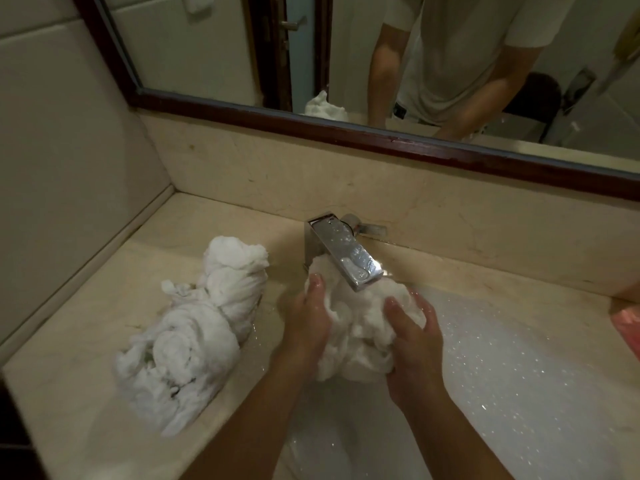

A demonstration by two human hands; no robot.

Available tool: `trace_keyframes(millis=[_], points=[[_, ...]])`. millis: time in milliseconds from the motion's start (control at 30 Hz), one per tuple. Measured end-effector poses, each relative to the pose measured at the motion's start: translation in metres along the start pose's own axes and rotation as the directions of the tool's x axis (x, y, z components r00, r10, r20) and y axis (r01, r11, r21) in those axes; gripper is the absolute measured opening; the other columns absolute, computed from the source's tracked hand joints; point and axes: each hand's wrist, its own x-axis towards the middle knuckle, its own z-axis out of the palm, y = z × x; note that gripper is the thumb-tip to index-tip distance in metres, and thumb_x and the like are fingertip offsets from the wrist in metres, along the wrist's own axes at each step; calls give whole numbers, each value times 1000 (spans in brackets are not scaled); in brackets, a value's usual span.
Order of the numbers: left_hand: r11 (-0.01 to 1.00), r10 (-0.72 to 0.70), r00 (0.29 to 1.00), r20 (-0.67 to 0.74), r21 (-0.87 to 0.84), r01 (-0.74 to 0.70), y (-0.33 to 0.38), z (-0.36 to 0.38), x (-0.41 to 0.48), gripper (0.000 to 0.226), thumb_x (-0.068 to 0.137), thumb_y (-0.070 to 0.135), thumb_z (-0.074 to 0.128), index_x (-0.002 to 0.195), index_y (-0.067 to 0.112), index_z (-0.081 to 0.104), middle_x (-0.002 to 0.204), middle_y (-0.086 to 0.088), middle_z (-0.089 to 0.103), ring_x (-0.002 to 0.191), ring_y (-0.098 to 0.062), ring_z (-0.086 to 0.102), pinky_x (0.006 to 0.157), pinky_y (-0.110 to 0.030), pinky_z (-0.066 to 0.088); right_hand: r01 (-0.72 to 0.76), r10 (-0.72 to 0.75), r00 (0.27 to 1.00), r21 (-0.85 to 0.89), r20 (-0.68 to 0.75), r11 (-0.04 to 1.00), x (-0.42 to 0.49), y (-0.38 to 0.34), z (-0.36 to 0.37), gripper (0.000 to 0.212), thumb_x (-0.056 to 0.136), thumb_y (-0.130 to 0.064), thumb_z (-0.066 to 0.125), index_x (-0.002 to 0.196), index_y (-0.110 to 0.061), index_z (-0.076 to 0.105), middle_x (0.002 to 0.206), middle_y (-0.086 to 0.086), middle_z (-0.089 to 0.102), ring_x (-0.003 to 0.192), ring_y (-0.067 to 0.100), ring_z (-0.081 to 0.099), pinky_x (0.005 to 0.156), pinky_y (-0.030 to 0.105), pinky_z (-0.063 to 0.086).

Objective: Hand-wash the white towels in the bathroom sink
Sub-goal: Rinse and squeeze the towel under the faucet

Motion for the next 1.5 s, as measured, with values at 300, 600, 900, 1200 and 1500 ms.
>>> trace_keyframes(millis=[300, 600, 900, 1200, 1500], points=[[957, -55, 993, 106, 289, 22, -28, 9, -3, 74, 64, 97, 54, 122, 52, 58, 114, 18, 74, 108, -16, 71, 99, -47, 56, 77, -77, 997, 13, -13, 997, -6, -8, -18, 50, 90, -23, 82, 137, -26, 63, 126, 6, 73, 112, 31, 73, 87, 51, 64], [982, -173, 984, -39, 68, 175, -34, 13, 10, 102, 58, 111, 36, 110, 29, 68, 106, 4, 77, 102, -27, 72, 99, -53, 55, 67, -68, 996, 16, 65, 998, 0, -11, -15, 48, 92, -26, 79, 138, -25, 64, 124, 9, 76, 108, 32, 76, 90, 55, 63], [994, 107, 986, -127, -23, -111, -17, -20, 5, 63, 77, 97, 40, 105, 50, 73, 100, 26, 76, 103, -6, 71, 100, -43, 54, 33, -27, 998, -93, 59, 995, 5, 7, 33, 22, 106, -38, 62, 127, -37, 69, 122, -4, 76, 113, 20, 73, 97, 49, 61], [954, 125, 977, -175, -250, -167, -6, -37, 9, 36, 103, 42, 61, 130, 19, 67, 122, 2, 75, 117, -15, 70, 103, -40, 56, 2, 1, 998, -39, 67, 999, 5, 14, 55, 34, 91, -33, 57, 112, -15, 78, 118, 19, 75, 114, 42, 69, 95, 51, 55], [959, -105, 992, 66, -257, 118, -39, -12, 22, 85, 62, 99, 60, 112, 31, 72, 135, -9, 69, 127, -32, 65, 111, -58, 48, -5, 6, 1000, 138, -6, 990, 15, -7, 31, 43, 89, -36, 72, 125, -14, 75, 127, 15, 74, 121, 38, 69, 106, 53, 55]])
